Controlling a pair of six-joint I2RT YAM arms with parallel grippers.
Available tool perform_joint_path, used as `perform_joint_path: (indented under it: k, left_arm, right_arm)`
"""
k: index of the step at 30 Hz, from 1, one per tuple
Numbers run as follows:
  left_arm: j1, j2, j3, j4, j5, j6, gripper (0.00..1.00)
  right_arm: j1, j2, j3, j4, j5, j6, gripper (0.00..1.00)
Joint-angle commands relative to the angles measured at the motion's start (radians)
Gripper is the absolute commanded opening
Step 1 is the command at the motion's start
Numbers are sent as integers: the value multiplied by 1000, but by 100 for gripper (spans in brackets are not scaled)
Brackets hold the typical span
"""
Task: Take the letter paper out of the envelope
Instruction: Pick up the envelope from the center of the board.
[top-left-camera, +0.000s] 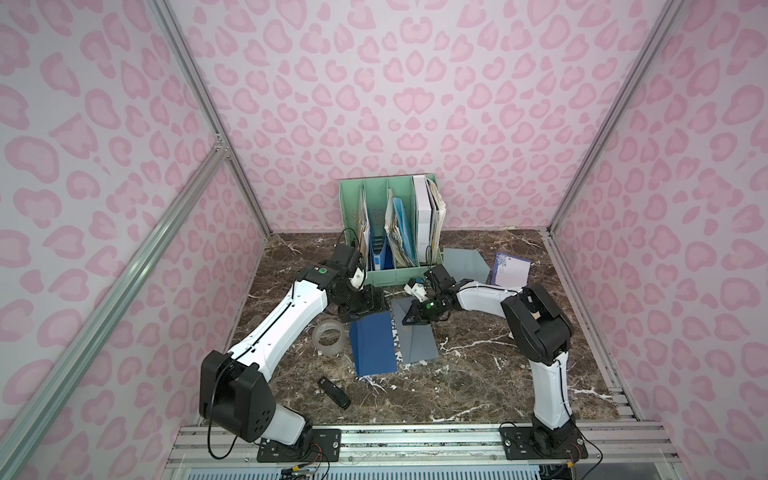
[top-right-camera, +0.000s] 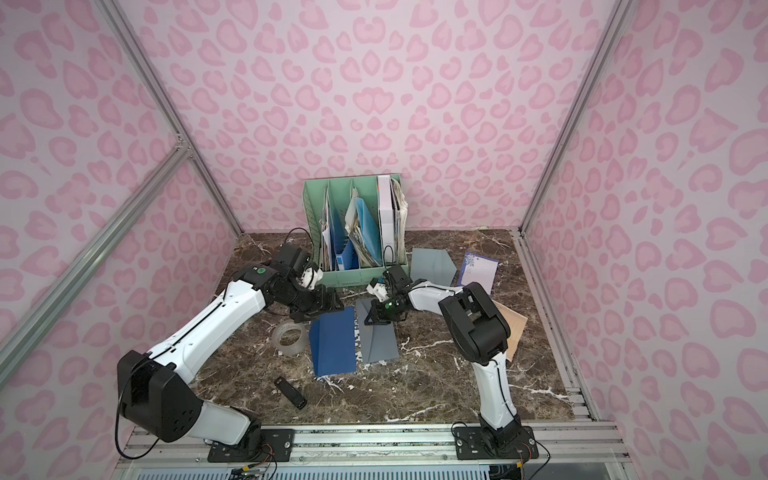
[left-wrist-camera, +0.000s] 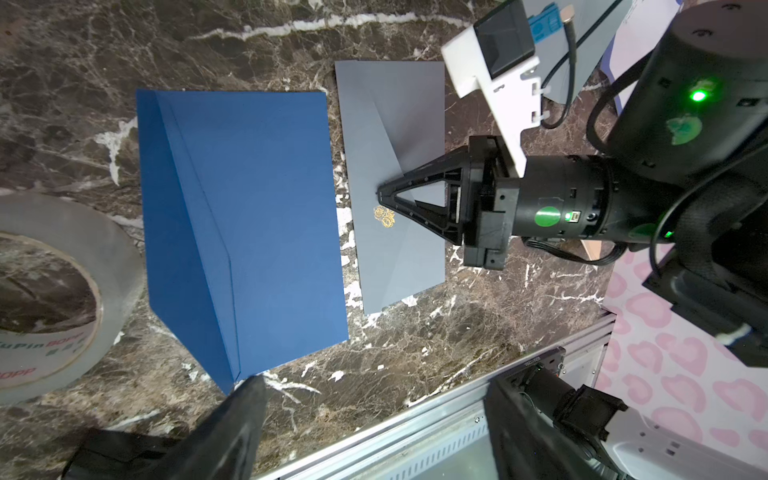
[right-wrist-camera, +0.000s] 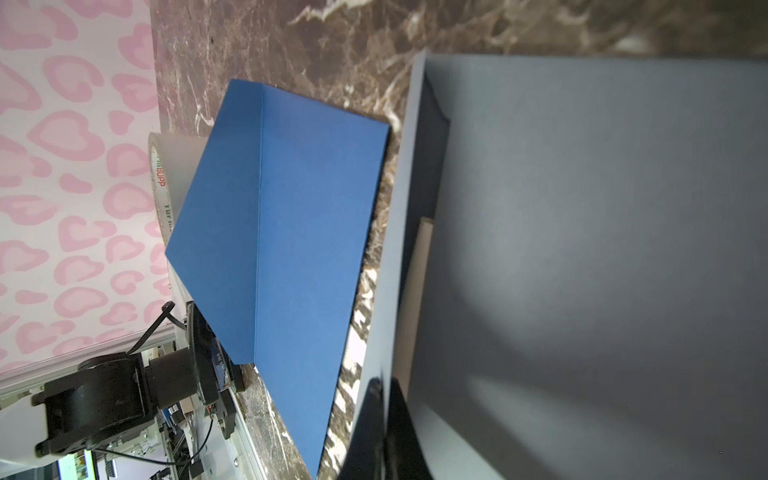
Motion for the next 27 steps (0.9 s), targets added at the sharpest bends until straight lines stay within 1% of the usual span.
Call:
perform_joint_path:
  k: [1,4,8,12,15,17,19,23,27]
  left_arm:
    - [-4,5,23,-8,14,-7,84]
    - [-4,26,64,-38,10,-21,86]
    - [-4,97,187,-125,2,-41,88]
    - [-4,143,304,-187,-33,-62,91]
    - [-3,164,378,-176,-2,-69,95]
    - [-3,187,401,-140,85,-88,96]
    - [-4,219,422,-156,124,-115,95]
    - [-4,265,469,-210,133,-116,94]
    - [-4,307,520,-228,148,-119,95]
  right_arm:
    - [2,-48,11,-58,43,-64,0]
    - [4,-127,22,-139,91,-158,0]
    - [25,-253,30,-283,185,-326,0]
    - [49,-368,24,-385,281,-428,0]
    - [84,-441,34,-451,381,-499,0]
    - [111,-475,44,-480,470,-530,0]
    - [138,-505,68,-489,545,-551,0]
    - [194,-530,98,-492,677,-585,0]
    - [220,-514,126,-507,762,-636,0]
